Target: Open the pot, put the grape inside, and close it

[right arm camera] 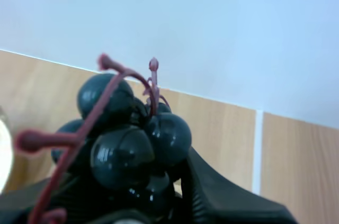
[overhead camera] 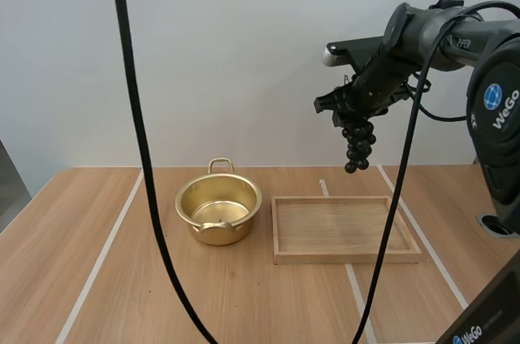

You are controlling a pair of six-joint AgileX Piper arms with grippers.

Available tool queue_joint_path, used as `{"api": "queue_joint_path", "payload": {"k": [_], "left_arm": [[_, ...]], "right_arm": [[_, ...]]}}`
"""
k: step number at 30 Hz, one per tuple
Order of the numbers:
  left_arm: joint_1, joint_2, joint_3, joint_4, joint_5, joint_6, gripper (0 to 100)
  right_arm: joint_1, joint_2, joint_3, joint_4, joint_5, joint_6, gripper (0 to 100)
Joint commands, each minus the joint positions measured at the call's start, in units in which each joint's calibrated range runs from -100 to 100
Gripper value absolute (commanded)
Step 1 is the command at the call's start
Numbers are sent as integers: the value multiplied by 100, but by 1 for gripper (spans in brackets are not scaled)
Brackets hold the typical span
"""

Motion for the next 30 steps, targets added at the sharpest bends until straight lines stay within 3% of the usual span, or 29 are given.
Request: {"api": "queue_joint_path", "payload": {"k": [1, 10, 17, 30], "left_arm": [[-17, -21, -243, -113, -48, -116, 0], [-17, -21, -351, -52, -29, -291, 0], [6, -21, -351, 22, 198, -379, 0], [527, -21, -351, -23, 444, -448, 0]], "right_arm": [[246, -104, -227, 261, 136, -121, 0], [1218, -90, -529, 478, 75, -91, 0], [1626, -3, -529, 521, -528, -131, 0], [1972, 1128, -529, 857, -954, -619, 0]]}}
